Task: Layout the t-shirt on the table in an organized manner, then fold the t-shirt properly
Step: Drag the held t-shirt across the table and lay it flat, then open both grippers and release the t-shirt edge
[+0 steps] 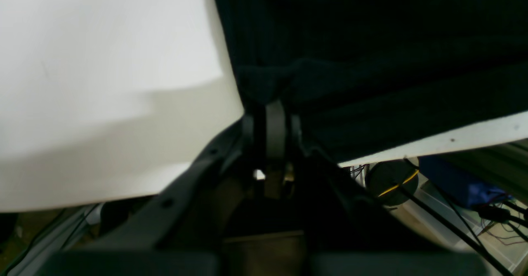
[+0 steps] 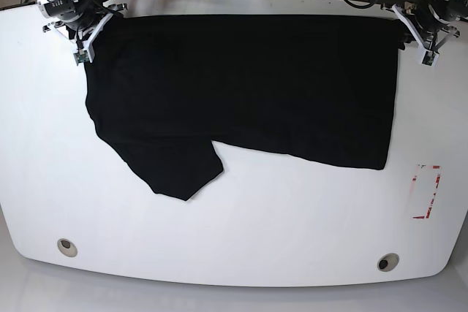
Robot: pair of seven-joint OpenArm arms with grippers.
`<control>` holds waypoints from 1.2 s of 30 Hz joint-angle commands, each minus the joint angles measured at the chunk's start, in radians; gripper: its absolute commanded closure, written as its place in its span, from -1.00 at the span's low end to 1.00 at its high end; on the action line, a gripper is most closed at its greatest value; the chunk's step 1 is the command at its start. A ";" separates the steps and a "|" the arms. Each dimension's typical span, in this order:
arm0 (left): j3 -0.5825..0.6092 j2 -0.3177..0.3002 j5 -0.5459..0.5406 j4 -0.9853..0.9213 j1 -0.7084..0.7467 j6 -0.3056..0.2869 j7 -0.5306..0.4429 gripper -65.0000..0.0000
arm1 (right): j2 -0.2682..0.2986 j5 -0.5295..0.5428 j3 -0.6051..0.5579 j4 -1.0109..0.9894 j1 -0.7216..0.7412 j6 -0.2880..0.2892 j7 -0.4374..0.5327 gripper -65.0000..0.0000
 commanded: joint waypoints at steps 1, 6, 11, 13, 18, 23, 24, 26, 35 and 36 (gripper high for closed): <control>-0.014 -0.020 0.022 -0.003 0.002 0.007 -0.013 1.00 | 0.012 -0.028 0.007 0.017 0.000 -0.009 0.003 1.00; -0.014 -0.020 0.022 -0.006 -0.001 0.007 -0.013 1.00 | 0.012 -0.028 0.007 0.017 0.006 -0.009 0.003 0.99; -0.012 -0.020 0.022 -0.006 -0.021 0.007 -0.013 1.00 | 0.017 -0.028 0.007 0.016 0.026 -0.009 0.003 0.99; -0.012 -0.020 0.022 -0.006 -0.048 0.007 -0.013 1.00 | 0.017 -0.028 0.008 0.016 0.038 -0.009 0.003 0.98; -0.012 -0.021 0.028 -0.006 -0.073 0.007 -0.013 1.00 | 0.017 -0.028 0.007 0.016 0.044 -0.009 0.003 0.98; -0.006 -0.021 0.068 -0.006 -0.094 0.007 -0.010 1.00 | 0.017 -0.028 0.005 0.016 0.044 -0.009 0.003 0.98; -0.006 -0.021 0.074 -0.006 -0.099 0.007 -0.009 1.00 | 0.017 -0.028 0.005 0.016 0.044 -0.009 0.003 0.98; -0.004 -0.021 0.081 -0.006 -0.108 0.007 -0.009 0.98 | 0.017 -0.028 0.005 0.016 0.044 -0.009 0.003 0.92; -0.007 -0.021 0.086 -0.006 -0.137 0.007 -0.009 -0.05 | 0.017 -0.030 0.008 0.016 0.052 -0.009 0.003 -0.31; -0.007 -0.021 0.086 -0.006 -0.142 0.007 -0.009 -0.18 | 0.015 -0.030 0.011 0.016 0.064 -0.009 0.003 -0.46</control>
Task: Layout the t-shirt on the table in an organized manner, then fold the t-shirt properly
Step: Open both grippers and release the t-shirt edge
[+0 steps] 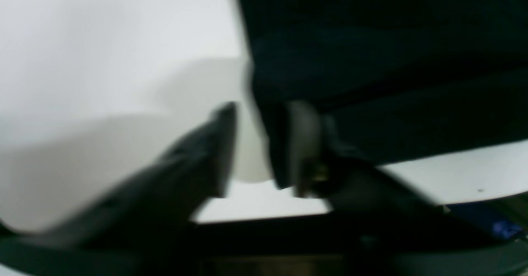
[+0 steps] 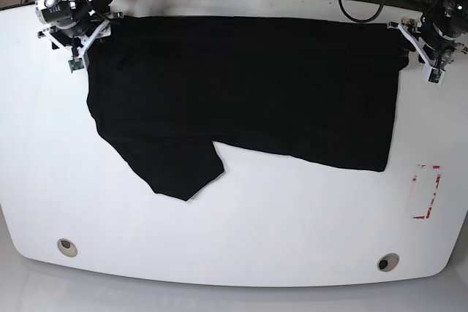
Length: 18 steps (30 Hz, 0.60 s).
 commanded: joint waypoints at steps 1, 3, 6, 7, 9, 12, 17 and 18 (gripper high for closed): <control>-0.009 -0.016 -0.009 0.015 -0.019 0.003 -0.020 -0.25 | 0.010 0.000 0.008 0.016 0.024 -0.002 0.004 -0.56; -0.009 -0.016 -0.009 0.016 -0.022 0.005 -0.020 -0.36 | 0.010 0.000 0.010 0.016 0.032 -0.002 0.003 -0.76; -0.009 -0.016 -0.009 0.019 -0.042 0.005 -0.020 -0.36 | 0.011 0.000 0.010 0.018 0.032 -0.002 0.003 -0.92; -0.011 -0.016 -0.009 0.019 -0.056 0.005 -0.019 -0.35 | 0.011 0.001 0.010 0.018 0.033 -0.002 0.003 -0.92; -0.011 -0.018 -0.011 0.019 -0.078 0.005 -0.019 -0.35 | 0.013 0.009 0.010 0.019 0.033 -0.002 0.003 -0.92; -0.011 -0.041 -0.018 0.026 -0.101 0.005 -0.019 -0.35 | 0.013 0.009 0.008 0.022 0.037 -0.002 0.003 -0.92; -0.014 -0.058 -0.047 0.035 -0.144 0.005 -0.019 -0.33 | 0.019 0.009 0.007 0.022 0.041 -0.002 0.004 -0.92; -0.015 -0.059 -0.052 0.035 -0.151 0.005 -0.019 -0.33 | 0.027 0.008 0.007 0.022 0.049 -0.002 0.004 -0.92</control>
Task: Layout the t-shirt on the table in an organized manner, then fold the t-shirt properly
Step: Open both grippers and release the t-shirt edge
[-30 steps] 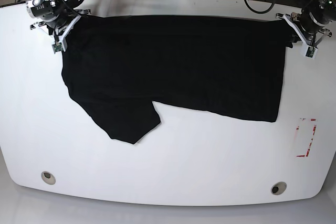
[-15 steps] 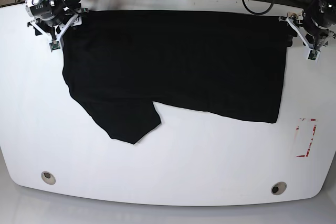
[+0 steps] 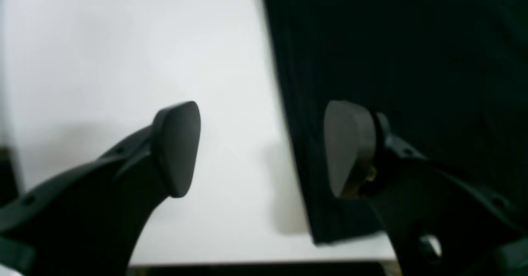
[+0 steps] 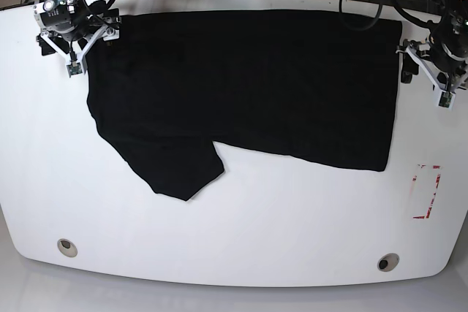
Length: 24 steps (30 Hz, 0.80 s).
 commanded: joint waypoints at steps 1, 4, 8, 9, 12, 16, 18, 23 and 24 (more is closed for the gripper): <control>-0.010 -0.015 -0.025 0.018 -0.026 0.001 -0.016 -0.33 | 0.028 -0.002 0.002 0.022 0.022 -0.002 0.016 -0.92; -0.030 -0.015 -0.026 0.020 -0.037 0.001 -0.016 -0.33 | 0.035 -0.006 0.005 0.022 0.025 -0.002 0.016 -0.92; -0.039 -0.015 -0.025 0.018 -0.066 0.001 -0.017 -0.33 | 0.052 -0.006 0.014 0.021 0.023 -0.002 0.016 -0.92; -0.041 -0.015 -0.025 0.017 -0.071 0.001 -0.017 -0.33 | 0.054 -0.005 0.019 0.021 0.023 -0.002 0.016 -0.92; -0.045 -0.015 -0.023 0.014 -0.081 0.001 -0.019 -0.33 | 0.057 -0.005 0.048 0.016 0.036 -0.002 0.024 -0.92; -0.041 -0.012 -0.022 0.014 -0.085 0.001 -0.019 -0.33 | 0.054 -0.005 0.054 0.016 0.083 -0.002 0.041 -0.92; -0.039 -0.009 -0.022 0.015 -0.085 0.001 -0.019 -0.33 | 0.054 -0.005 0.057 0.016 0.106 -0.002 0.039 -0.92; -0.038 -0.009 -0.022 0.014 -0.085 0.002 -0.020 -0.33 | 0.054 -0.006 0.057 0.016 0.129 -0.002 0.041 -0.92; -0.038 -0.009 -0.022 0.014 -0.085 0.002 -0.020 -0.33 | 0.054 -0.006 0.057 0.016 0.129 -0.002 0.041 -0.92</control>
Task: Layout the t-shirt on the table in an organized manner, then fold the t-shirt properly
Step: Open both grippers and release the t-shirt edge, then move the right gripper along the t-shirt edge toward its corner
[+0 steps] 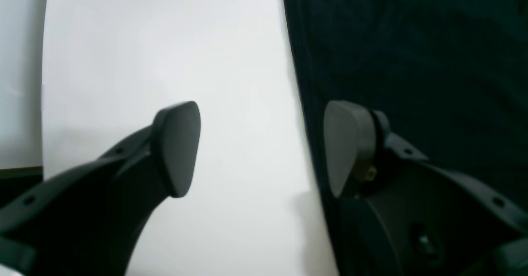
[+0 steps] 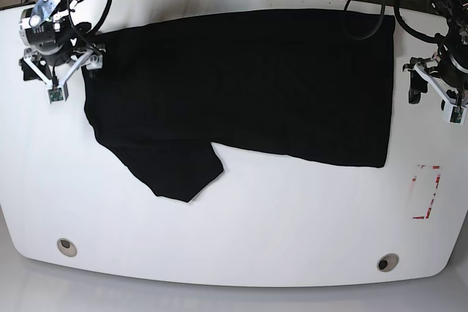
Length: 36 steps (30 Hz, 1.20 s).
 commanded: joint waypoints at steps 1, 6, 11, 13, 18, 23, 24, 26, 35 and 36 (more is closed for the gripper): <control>-0.004 -0.016 -0.007 0.015 -0.009 0.002 -0.021 -0.33 | 0.013 -0.008 0.006 0.015 -0.002 -0.002 -0.005 -0.92; -0.004 -0.016 -0.007 0.015 -0.009 0.002 -0.021 -0.33 | 0.016 -0.002 -0.019 0.012 -0.005 -0.002 -0.005 -0.93; -0.004 -0.016 -0.007 0.015 -0.009 0.002 -0.021 -0.33 | 0.019 -0.008 -0.066 0.013 -0.009 -0.002 -0.007 -0.93; -0.004 -0.016 -0.007 0.015 -0.009 0.002 -0.021 -0.33 | 0.019 -0.008 -0.062 0.013 -0.012 -0.002 -0.008 -0.93; -0.004 -0.016 -0.007 0.015 -0.007 0.002 -0.021 -0.33 | 0.021 -0.004 -0.072 0.013 -0.068 -0.002 -0.008 -0.93; -0.004 -0.016 -0.009 0.015 -0.007 0.002 -0.021 -0.33 | 0.038 -0.001 -0.097 0.016 -0.112 -0.002 -0.008 -0.93; -0.004 -0.016 -0.009 0.015 -0.007 0.002 -0.021 -0.33 | 0.038 -0.001 -0.102 0.016 -0.121 -0.002 -0.008 -0.93; -0.004 -0.016 -0.009 0.015 -0.007 0.002 -0.021 -0.33 | 0.039 -0.001 -0.105 0.018 -0.141 -0.002 -0.010 -0.93; 0.014 -0.016 -0.009 0.014 -0.007 0.002 -0.021 -0.33 | 0.030 0.001 -0.062 0.018 -0.118 -0.002 -0.016 -0.93; 0.022 -0.016 -0.009 0.014 -0.007 0.002 -0.021 -0.33 | 0.030 0.001 -0.059 0.018 -0.109 -0.002 -0.016 -0.93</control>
